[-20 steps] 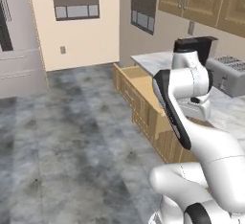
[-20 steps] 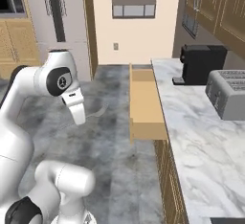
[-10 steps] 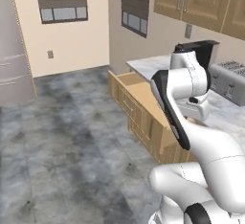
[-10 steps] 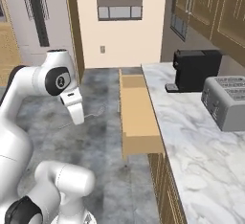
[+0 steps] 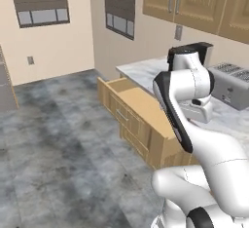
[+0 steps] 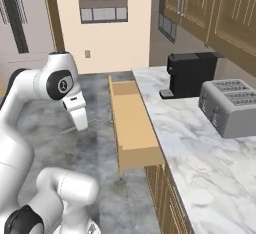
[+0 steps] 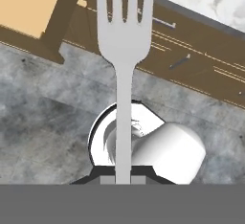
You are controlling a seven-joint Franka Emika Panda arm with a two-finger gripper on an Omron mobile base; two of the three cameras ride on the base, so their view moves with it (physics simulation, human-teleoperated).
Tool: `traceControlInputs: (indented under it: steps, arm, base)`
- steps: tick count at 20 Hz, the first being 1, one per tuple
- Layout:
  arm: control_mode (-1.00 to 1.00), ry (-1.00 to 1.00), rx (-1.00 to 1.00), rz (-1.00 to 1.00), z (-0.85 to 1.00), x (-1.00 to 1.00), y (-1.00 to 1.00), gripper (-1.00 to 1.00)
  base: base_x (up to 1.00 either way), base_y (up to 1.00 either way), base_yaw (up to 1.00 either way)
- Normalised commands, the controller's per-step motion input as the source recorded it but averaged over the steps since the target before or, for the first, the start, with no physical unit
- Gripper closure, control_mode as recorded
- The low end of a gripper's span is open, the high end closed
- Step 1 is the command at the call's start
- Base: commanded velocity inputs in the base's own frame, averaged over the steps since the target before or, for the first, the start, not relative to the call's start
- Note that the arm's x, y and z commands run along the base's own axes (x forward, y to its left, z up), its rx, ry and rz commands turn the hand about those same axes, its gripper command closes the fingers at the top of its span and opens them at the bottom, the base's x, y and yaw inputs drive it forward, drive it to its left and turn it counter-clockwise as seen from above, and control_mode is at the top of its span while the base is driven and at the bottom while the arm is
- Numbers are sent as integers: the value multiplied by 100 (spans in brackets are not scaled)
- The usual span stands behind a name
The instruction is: Pick up the metallic utensils from the counter and place them in the open drawer. Make sure not to pick up any wooden utensils.
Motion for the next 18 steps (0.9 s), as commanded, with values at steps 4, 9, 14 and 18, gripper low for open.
traceControlInputs:
  steps: [4,9,14,18]
  arm:
    - [100,0,0,0,0,0,0,100]
    - [100,0,0,0,0,0,0,100]
    - [100,0,0,0,0,0,0,100]
    - [100,0,0,0,0,0,0,100]
  base:
    - [52,-1,-20]
    - [53,2,-3]
    - [56,-1,0]
    - [47,-1,0]
